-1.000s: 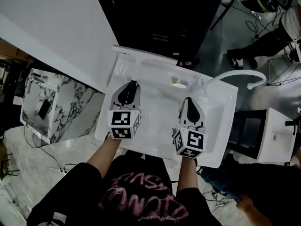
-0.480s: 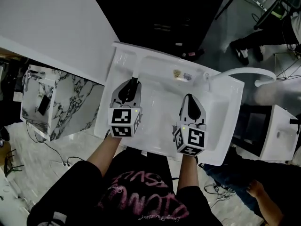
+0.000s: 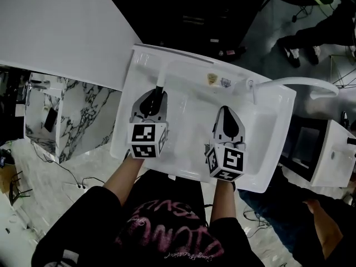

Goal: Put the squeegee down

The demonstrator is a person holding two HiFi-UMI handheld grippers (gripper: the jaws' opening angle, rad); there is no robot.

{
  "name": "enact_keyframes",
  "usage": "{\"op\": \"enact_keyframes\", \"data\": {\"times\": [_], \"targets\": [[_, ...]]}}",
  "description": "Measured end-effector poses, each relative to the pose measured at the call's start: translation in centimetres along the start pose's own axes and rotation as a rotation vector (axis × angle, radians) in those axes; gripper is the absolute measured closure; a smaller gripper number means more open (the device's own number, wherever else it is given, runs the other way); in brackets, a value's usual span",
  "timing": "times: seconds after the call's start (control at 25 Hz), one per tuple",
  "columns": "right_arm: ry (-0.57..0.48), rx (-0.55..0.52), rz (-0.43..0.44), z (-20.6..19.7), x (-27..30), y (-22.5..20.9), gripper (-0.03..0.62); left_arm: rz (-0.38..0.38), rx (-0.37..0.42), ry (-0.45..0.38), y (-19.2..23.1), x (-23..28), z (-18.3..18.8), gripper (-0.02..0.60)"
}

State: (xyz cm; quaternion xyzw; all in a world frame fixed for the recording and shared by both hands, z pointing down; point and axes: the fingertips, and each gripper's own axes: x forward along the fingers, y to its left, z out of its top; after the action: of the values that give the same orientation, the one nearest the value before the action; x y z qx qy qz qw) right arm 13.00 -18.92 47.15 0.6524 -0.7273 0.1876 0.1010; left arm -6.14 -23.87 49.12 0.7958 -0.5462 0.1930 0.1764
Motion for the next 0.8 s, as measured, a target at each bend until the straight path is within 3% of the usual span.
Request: {"op": "enact_keyframes", "data": {"times": [0.8], "targets": [[0.07, 0.032, -0.007, -4.1, 1.6, -1.0, 0.572, 0.005, -0.013, 0.106, 0.2, 2.7, -4.9, 0.486]]}}
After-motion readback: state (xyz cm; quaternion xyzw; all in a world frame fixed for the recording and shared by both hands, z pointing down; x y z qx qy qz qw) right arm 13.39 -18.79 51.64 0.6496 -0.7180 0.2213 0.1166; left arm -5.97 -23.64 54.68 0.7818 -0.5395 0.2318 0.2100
